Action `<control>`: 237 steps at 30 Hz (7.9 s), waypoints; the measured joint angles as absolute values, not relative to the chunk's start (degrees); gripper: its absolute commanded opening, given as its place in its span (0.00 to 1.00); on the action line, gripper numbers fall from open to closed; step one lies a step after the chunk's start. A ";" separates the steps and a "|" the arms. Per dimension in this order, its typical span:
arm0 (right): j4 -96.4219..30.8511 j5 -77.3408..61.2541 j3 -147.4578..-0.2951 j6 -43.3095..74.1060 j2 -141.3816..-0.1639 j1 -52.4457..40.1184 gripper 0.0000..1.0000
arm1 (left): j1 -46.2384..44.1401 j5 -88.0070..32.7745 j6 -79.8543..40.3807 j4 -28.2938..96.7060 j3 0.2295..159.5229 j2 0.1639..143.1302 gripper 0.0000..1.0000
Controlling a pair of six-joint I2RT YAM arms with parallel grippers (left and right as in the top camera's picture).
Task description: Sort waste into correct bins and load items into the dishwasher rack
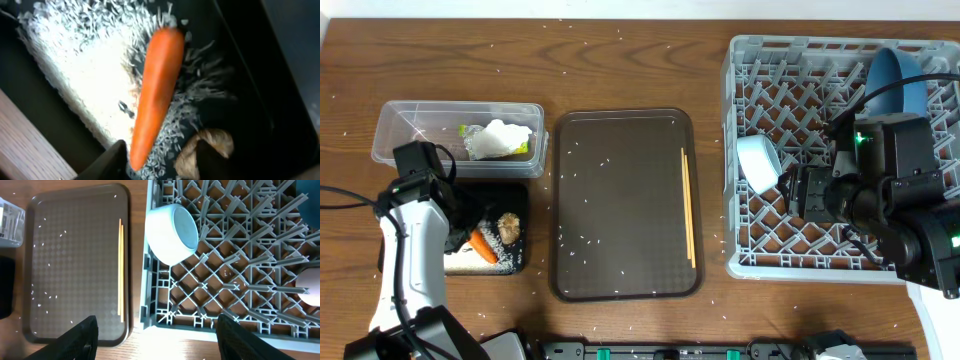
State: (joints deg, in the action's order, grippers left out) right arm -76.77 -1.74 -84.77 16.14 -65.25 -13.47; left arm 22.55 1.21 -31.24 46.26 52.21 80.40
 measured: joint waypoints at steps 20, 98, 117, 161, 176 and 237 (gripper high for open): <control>-76.90 -1.74 -84.77 17.65 -65.25 -13.50 0.72 | -20.08 -12.56 -10.28 35.07 56.93 75.48 0.52; -80.03 -1.69 -84.75 21.96 -65.25 -13.47 0.75 | -43.66 -0.93 -27.20 21.34 62.83 107.22 0.33; -69.78 -3.79 -77.28 25.23 -74.89 -25.43 0.60 | -15.51 0.36 -19.81 49.17 63.05 68.58 0.64; -45.36 -2.70 -72.90 37.06 -112.99 -37.95 0.01 | -7.55 0.40 -16.82 56.62 63.07 58.17 0.98; -52.80 -3.03 -74.67 26.72 -94.98 -38.06 0.01 | -7.55 0.40 -16.80 56.62 63.07 58.17 0.98; -60.60 0.73 -75.48 22.74 -86.52 -35.33 0.27 | -7.55 0.40 -16.67 56.62 63.07 58.33 0.98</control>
